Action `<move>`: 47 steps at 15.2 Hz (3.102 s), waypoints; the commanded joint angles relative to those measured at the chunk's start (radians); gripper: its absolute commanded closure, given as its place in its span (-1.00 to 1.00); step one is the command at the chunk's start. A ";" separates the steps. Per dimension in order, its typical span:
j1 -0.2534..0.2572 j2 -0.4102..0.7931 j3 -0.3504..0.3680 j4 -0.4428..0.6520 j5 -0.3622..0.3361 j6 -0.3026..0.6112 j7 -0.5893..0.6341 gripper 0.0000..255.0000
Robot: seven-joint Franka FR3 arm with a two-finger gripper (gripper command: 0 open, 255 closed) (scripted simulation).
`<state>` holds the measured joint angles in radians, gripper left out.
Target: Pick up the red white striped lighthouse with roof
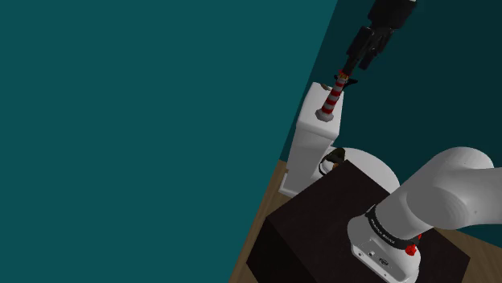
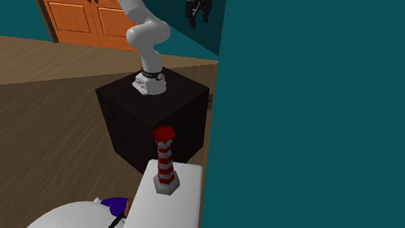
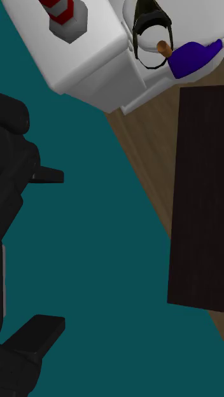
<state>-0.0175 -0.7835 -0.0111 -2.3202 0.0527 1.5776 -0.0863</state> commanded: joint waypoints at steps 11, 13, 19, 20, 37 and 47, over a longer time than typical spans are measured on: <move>-0.086 0.148 -0.093 -0.073 -0.146 0.283 -0.086 -1.00; -0.103 0.189 -0.113 -0.074 -0.172 0.340 -0.099 -1.00; -0.150 0.331 -0.173 -0.048 -0.238 0.506 -0.133 -1.00; -0.158 0.356 -0.183 -0.040 -0.247 0.532 -0.138 -1.00; -0.265 0.846 -0.337 0.267 -0.259 0.881 -0.253 -1.00; -0.288 0.959 -0.348 0.277 -0.235 1.002 -0.264 -1.00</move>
<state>-0.3047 0.1674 -0.3592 -2.0312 -0.1820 2.5600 -0.3520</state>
